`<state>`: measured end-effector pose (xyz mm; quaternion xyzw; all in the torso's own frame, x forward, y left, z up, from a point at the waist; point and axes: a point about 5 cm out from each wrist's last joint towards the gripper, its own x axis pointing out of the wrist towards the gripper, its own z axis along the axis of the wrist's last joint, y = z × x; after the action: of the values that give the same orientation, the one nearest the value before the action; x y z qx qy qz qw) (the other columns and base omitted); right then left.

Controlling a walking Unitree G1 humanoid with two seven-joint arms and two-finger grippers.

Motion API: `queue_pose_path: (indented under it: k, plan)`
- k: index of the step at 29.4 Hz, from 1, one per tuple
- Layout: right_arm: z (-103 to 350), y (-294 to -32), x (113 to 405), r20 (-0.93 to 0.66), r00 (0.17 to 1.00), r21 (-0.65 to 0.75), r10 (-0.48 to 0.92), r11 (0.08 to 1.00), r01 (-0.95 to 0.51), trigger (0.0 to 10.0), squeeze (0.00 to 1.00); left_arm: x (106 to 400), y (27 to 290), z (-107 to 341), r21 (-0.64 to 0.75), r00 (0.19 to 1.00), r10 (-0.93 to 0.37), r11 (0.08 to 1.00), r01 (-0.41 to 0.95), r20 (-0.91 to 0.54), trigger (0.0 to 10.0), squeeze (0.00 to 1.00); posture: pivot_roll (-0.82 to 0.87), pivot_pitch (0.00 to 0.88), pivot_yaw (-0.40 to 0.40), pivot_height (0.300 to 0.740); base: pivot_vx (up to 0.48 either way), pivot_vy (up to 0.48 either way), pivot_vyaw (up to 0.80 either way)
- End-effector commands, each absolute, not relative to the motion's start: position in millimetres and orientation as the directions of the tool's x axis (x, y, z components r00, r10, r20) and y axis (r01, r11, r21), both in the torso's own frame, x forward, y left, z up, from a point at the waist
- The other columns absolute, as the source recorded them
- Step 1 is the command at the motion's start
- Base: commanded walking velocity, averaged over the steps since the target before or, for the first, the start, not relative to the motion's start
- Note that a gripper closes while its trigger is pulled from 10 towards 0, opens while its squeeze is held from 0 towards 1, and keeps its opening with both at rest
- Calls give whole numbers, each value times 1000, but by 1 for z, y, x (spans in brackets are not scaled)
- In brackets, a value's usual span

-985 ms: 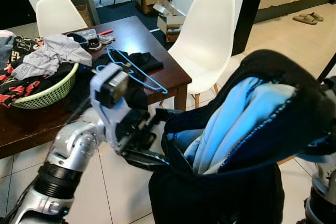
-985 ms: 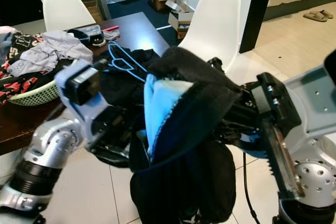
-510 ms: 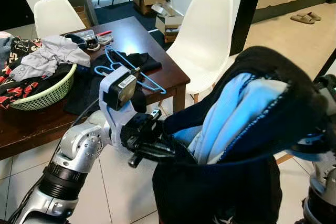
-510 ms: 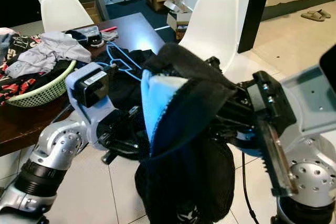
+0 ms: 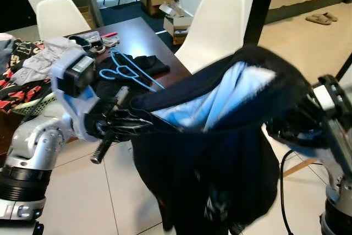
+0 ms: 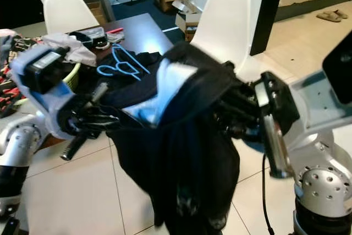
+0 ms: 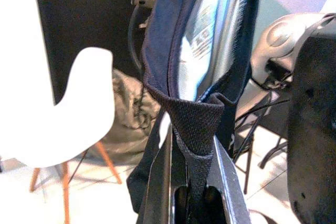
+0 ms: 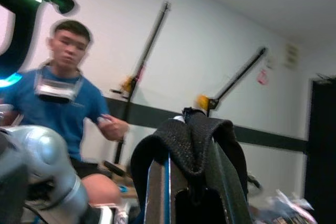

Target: Hang hanger

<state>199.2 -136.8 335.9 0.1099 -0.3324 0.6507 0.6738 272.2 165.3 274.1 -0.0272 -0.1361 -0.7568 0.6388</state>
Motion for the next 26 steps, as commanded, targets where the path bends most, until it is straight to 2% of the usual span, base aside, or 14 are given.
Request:
queue_pose_path:
  k: [1, 2, 3, 4, 5, 7, 9, 10, 11, 13, 14, 18, 22, 26]
  plan:
    - [326, -143, 214, 588, 51, -225, 807, 224, -948, 0, 0, 274, 183, 284, 220, -119, -976, -77, 972, 184, 0, 0, -15, 121, 83, 740, 0, 0, 0]
    - [311, -151, 237, 560, 233, -140, 795, 368, -919, 0, 0, 278, 198, 292, 263, -42, -988, -2, 965, 150, 0, 0, -8, 121, 82, 740, 0, 0, 0]
    - [311, -151, 237, 560, 233, -140, 795, 368, -919, 0, 0, 278, 198, 292, 263, -42, -988, -2, 965, 150, 0, 0, -8, 121, 82, 740, 0, 0, 0]
    - [292, -157, 259, 507, 394, -59, 767, 487, -871, 0, 0, 280, 209, 299, 304, 22, -992, 58, 951, 120, 0, 0, -8, 121, 82, 740, 0, 0, 0]
    - [292, -157, 259, 507, 394, -59, 767, 487, -871, 0, 0, 280, 209, 299, 304, 22, -992, 58, 951, 120, 0, 0, -8, 121, 82, 740, 0, 0, 0]
    - [264, -160, 284, 391, 567, 14, 725, 612, -791, 0, 0, 281, 216, 304, 341, 74, -993, 101, 935, 92, 0, 0, 0, 118, 82, 740, 0, 0, 0]
    - [253, -157, 290, 323, 607, 9, 726, 639, -769, 0, 0, 281, 216, 302, 349, 87, -993, 109, 931, 79, 0, 0, 0, 118, 82, 740, 0, 0, 0]
    - [244, -154, 293, 268, 628, -1, 730, 652, -758, 1804, 0, 282, 214, 298, 351, 103, -992, 120, 929, 67, 0, 0, 0, 116, 82, 740, 0, 0, 0]
    - [236, -153, 297, 223, 655, 17, 722, 669, -743, 10000, 0, 285, 211, 291, 352, 128, -990, 139, 926, 56, 0, 0, 0, 116, 82, 740, 0, 0, 0]
    - [231, -152, 299, 199, 671, 31, 714, 680, -733, 10000, 0, 286, 210, 287, 352, 144, -988, 152, 924, 49, 0, 0, -2, 115, 82, 740, 0, 0, 0]
    - [227, -152, 299, 185, 676, 38, 713, 682, -730, 10000, 1000, 288, 207, 279, 348, 166, -985, 169, 922, 38, 0, 0, -3, 115, 83, 740, 0, 0, 0]
    - [219, -152, 298, 153, 669, 16, 727, 675, -737, 10000, 1000, 291, 200, 261, 345, 200, -980, 186, 920, -4, 0, 0, -1, 115, 85, 740, 0, 0, 0]
    - [205, -155, 295, 114, 658, -14, 744, 664, -748, 10000, 1000, 293, 179, 229, 285, 260, -966, 250, 925, 2, 0, 0, 1, 116, 85, 740, 0, 0, 0]
    - [193, -170, 306, 93, 738, 8, 669, 740, -672, 10000, 1000, 286, 163, 192, 227, 308, -950, 292, 929, -39, 0, 0, 3, 118, 83, 740, 0, 0, 0]
